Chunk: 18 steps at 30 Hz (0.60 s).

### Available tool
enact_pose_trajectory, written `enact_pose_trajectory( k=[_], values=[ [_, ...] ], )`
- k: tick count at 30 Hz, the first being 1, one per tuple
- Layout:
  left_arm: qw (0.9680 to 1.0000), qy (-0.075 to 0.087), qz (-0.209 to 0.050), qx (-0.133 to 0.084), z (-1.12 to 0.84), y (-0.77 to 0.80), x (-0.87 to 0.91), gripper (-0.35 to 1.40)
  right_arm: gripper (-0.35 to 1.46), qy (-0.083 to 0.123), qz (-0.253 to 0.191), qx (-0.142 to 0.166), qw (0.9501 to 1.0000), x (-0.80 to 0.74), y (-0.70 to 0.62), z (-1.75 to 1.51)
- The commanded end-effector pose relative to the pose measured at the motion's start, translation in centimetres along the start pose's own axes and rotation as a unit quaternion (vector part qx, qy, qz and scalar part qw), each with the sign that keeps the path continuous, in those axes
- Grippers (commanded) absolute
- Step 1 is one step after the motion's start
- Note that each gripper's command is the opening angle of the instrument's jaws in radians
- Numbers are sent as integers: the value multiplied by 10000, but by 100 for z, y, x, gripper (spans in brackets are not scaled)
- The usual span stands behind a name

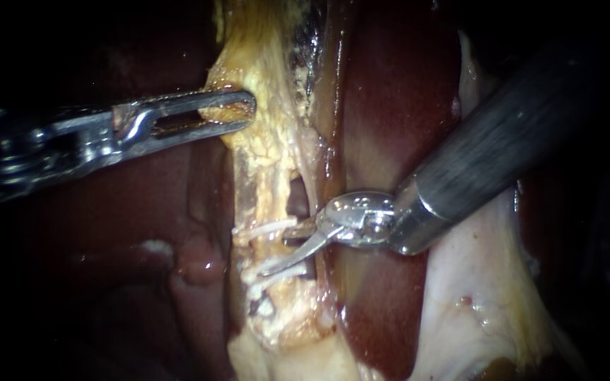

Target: Go to the cutting position left tube

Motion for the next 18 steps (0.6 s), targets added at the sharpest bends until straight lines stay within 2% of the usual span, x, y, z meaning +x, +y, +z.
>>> enact_pose_trajectory(
  k=[1, 11, 15, 18],
  values=[
    [10000, 2, 0, 6, 0, 0, 0, -35, 130, 11, 56, 48, 10000, 0, 0, 1],
    [10000, 3, 1, 9, 2, 3, 0, -35, 128, 169, 241, 378, 9989, 3, -3, 8],
    [10000, 4, 2, 13, 4, 5, -1, -35, 128, 128, 232, 468, 9986, 1, -6, 13],
    [10000, 5, 2, 15, 4, 6, -1, -35, 130, 45, 238, 627, 9977, -6, -10, 21]
  ],
)
